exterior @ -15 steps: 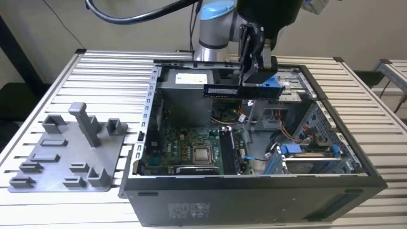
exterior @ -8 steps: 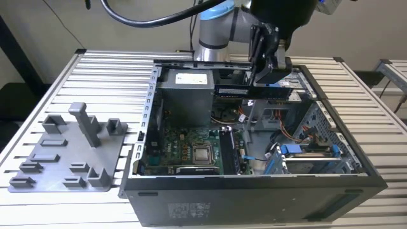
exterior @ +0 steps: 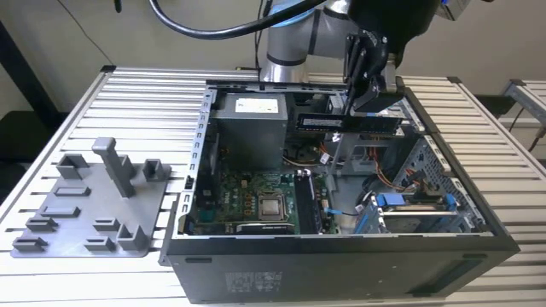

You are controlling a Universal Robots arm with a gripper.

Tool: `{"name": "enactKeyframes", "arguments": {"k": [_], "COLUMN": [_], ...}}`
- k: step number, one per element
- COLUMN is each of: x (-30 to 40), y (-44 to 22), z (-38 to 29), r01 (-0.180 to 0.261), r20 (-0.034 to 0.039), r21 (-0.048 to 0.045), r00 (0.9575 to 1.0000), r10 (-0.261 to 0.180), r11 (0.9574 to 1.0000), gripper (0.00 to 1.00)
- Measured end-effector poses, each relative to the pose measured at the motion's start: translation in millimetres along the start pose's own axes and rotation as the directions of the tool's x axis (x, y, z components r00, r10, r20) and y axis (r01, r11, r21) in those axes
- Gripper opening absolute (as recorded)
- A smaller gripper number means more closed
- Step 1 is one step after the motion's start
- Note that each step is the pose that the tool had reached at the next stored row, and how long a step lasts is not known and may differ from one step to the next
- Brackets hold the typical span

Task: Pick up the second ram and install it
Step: 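Pick up the second ram and move it above second insertion slot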

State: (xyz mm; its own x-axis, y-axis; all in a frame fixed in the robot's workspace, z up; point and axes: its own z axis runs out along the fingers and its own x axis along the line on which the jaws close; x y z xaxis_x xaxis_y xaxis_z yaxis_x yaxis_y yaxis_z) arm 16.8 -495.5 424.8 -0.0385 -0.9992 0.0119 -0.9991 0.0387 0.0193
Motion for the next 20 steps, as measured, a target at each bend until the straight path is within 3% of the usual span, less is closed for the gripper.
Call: {"name": "enactKeyframes", "arguments": {"k": [9,20], "x": [-2.8,-36.3], "y": [-0.2,1.1], "z": [0.0,-0.4], "r01": [0.0,0.0], "r20": [0.0,0.0], "r21": [0.0,0.0], "r00": [1.0,1.0], "r10": [0.0,0.0], "r11": [1.0,1.0], "gripper": [0.14,0.14]}}
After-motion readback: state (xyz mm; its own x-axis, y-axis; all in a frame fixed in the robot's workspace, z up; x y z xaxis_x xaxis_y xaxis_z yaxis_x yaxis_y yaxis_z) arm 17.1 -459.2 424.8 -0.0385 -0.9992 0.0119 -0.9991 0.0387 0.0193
